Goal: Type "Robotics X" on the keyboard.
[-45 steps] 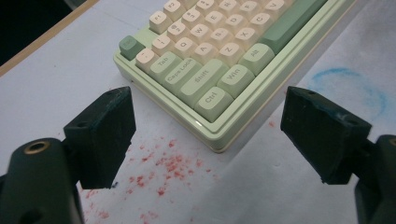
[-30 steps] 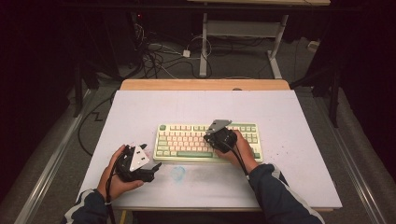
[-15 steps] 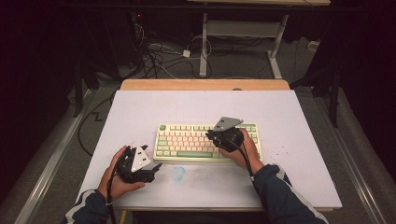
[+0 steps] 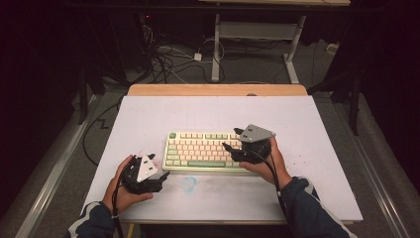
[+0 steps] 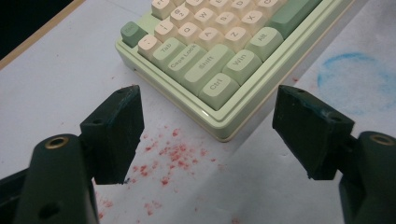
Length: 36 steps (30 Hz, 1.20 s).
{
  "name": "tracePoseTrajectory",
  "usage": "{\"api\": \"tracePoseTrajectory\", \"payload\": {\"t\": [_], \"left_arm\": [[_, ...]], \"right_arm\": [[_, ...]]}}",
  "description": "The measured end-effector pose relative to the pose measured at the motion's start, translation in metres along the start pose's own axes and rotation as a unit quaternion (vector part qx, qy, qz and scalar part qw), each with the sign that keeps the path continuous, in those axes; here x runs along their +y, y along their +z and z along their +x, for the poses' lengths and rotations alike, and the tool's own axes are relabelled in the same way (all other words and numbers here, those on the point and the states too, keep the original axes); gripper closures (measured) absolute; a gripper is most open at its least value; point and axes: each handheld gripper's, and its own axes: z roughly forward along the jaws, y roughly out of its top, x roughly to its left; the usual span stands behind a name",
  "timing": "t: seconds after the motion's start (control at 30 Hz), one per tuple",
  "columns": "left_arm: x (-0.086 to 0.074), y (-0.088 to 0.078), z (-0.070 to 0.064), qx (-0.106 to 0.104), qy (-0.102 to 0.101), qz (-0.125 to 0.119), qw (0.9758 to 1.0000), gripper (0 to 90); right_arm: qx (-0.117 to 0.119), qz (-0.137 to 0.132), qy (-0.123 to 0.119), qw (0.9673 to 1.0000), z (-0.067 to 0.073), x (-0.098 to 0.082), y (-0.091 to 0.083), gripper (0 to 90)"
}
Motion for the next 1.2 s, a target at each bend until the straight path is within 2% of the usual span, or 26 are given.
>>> {"api": "tracePoseTrajectory", "payload": {"t": [0.07,0.23,0.47,0.53,0.6,0.67,0.7,0.77,0.8,0.83,0.9,0.97,1.07,1.2], "left_arm": [[0.0,0.0,0.0,0.0,0.001,-0.001,1.0,23.6],[0.001,0.0,0.0,0.004,0.004,0.002,1.0,24.4],[0.003,-0.002,0.002,0.003,-0.003,-0.003,1.0,29.5],[0.005,-0.004,0.002,-0.004,-0.009,-0.006,0.9999,36.5],[0.008,-0.005,0.003,-0.001,-0.015,-0.003,0.9999,52.8],[0.011,-0.006,0.004,-0.008,-0.032,-0.002,0.9995,62.7],[0.012,-0.007,0.005,-0.008,-0.032,-0.003,0.9994,67.8],[0.013,-0.009,0.004,-0.022,-0.031,0.001,0.9993,76.2],[0.013,-0.011,0.003,-0.027,-0.021,0.0,0.9994,81.6],[0.014,-0.012,0.001,-0.036,-0.023,-0.001,0.9991,84.9],[0.017,-0.013,-0.003,-0.049,-0.022,0.003,0.9986,87.2],[0.019,-0.013,-0.004,-0.057,-0.025,0.007,0.998,87.3],[0.019,-0.011,-0.004,-0.054,-0.023,0.015,0.9981,87.2],[0.02,-0.007,-0.005,-0.05,-0.025,0.024,0.9981,87.2]], "right_arm": [[-0.018,0.0,0.001,0.9998,0.002,-0.002,-0.004,33.4],[-0.045,-0.011,-0.006,0.9989,0.003,-0.007,-0.017,28.4],[-0.069,-0.023,-0.007,0.9973,0.0,-0.023,-0.039,26.4],[-0.076,-0.025,-0.006,0.9967,-0.001,-0.029,-0.045,26.4],[-0.082,-0.029,-0.003,0.9962,-0.001,-0.035,-0.051,26.4],[-0.09,-0.029,-0.003,0.9956,-0.001,-0.041,-0.057,26.4],[-0.093,-0.028,-0.003,0.9952,-0.001,-0.045,-0.06,26.4],[-0.096,-0.034,0.008,0.9947,-0.001,-0.052,-0.066,26.4],[-0.098,-0.034,0.009,0.9946,0.0,-0.056,-0.068,26.4],[-0.099,-0.032,0.006,0.9945,0.001,-0.06,-0.071,26.4],[-0.099,-0.031,0.003,0.9946,0.003,-0.068,-0.076,26.4],[-0.098,-0.031,0.009,0.9947,0.004,-0.075,-0.081,26.4],[-0.099,-0.029,0.02,0.9945,0.005,-0.085,-0.088,26.0],[-0.106,-0.02,0.021,0.9939,0.005,-0.094,-0.096,24.9]]}}
